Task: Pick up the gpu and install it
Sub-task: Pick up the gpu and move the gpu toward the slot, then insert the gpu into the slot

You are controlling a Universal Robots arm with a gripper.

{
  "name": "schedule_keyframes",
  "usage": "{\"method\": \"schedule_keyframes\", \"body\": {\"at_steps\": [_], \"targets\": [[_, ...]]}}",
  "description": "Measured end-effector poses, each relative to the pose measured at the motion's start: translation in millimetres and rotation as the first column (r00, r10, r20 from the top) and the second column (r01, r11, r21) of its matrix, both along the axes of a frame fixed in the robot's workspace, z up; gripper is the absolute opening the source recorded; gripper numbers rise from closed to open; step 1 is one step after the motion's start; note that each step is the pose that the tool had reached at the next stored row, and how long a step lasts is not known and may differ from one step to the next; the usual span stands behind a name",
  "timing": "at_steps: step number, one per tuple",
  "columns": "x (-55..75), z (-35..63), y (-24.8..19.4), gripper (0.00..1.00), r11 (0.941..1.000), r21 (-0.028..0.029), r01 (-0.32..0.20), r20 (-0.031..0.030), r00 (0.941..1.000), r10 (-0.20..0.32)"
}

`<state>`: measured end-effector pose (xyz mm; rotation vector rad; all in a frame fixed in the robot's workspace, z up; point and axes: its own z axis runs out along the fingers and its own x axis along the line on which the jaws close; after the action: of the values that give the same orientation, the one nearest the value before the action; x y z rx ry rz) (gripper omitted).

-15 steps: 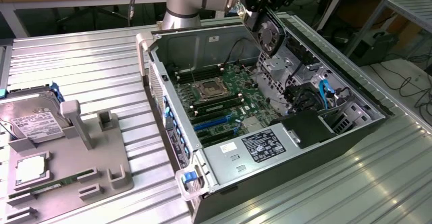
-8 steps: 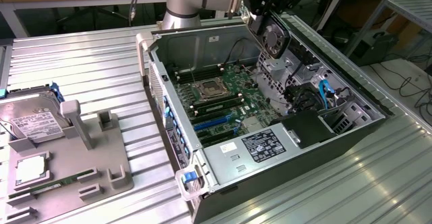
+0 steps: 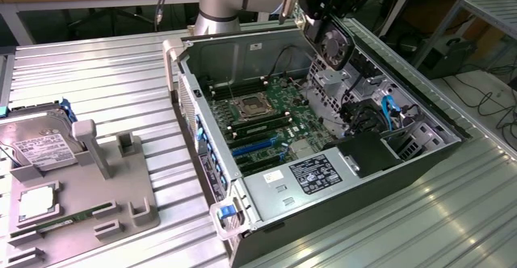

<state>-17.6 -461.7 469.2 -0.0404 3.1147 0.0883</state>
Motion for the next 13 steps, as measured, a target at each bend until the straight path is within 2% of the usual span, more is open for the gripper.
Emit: {"method": "schedule_keyframes", "body": {"at_steps": [4,13], "targets": [[4.2,-0.8,0.0,0.28,1.0,-0.0005,0.0,0.0,1.0,0.0],[4.2,-0.9,0.0,0.28,1.0,-0.0006,0.0,0.0,1.0,0.0]]}}
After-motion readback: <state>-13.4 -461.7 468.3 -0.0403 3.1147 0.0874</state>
